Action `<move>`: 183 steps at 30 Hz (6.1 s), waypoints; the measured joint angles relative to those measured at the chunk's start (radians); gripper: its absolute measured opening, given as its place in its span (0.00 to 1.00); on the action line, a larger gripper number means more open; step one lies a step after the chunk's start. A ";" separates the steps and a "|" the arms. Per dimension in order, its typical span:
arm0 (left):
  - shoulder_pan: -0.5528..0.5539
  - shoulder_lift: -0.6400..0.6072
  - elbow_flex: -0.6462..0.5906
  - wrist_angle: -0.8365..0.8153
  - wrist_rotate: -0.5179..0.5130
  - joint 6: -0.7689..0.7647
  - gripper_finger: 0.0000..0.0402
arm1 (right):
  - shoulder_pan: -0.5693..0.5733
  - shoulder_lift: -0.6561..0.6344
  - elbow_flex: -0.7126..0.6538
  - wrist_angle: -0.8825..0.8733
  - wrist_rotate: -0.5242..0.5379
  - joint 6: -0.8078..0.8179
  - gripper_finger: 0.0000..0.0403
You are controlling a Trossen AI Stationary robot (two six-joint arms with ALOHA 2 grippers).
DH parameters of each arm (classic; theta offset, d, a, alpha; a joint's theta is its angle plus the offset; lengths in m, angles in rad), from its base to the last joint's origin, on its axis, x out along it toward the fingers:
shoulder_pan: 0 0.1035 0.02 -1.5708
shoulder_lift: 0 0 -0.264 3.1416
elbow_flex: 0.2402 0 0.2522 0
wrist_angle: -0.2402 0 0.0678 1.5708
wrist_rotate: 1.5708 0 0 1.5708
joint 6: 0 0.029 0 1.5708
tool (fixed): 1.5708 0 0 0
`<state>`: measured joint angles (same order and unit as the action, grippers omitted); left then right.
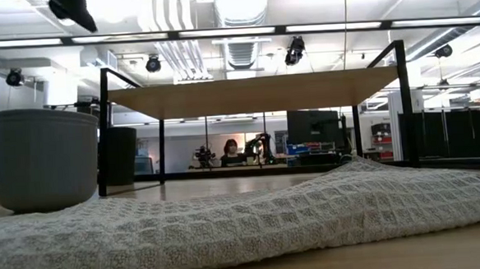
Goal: Stack small to large cups/mugs on shelf
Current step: Put the gray mug on the shelf
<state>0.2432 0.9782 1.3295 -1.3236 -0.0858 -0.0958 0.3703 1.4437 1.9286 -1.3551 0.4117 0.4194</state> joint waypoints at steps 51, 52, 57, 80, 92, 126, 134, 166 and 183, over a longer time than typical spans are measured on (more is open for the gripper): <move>-0.545 0.139 -0.450 0.327 0.053 -0.946 0.16 | 0.000 0.000 -0.027 -0.001 0.000 -0.004 0.37; -0.545 0.147 -0.454 0.326 0.055 -0.946 0.16 | 0.000 0.000 -0.027 -0.001 0.000 -0.004 0.37; -0.545 0.203 -0.460 0.347 0.058 -0.942 0.16 | 0.000 0.000 -0.027 -0.001 0.000 -0.008 0.37; -0.546 0.280 -0.454 0.377 0.071 -0.911 0.01 | 0.000 0.000 -0.027 -0.001 0.000 -0.011 0.37; -0.547 0.268 -0.294 0.306 0.138 -0.917 0.00 | 0.000 0.000 -0.027 -0.001 0.000 -0.011 0.37; -0.353 0.479 0.496 -0.072 -0.257 -0.121 0.00 | -0.003 0.000 -0.027 0.004 0.009 -0.003 0.37; -0.315 0.601 0.640 -0.037 -0.193 0.250 0.00 | -0.004 0.000 -0.027 0.012 0.011 -0.096 0.37; -0.315 0.671 0.800 0.172 0.029 0.526 0.00 | -0.181 0.083 -0.030 0.337 -0.213 -0.428 0.37; -0.315 0.671 0.800 0.195 0.030 0.532 0.00 | -0.207 0.124 -0.028 0.401 -0.280 -0.469 0.36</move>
<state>-0.0719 1.6489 2.1292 -1.1284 -0.0553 0.4358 0.1635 1.5673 1.9001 -0.9540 0.1321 -0.0495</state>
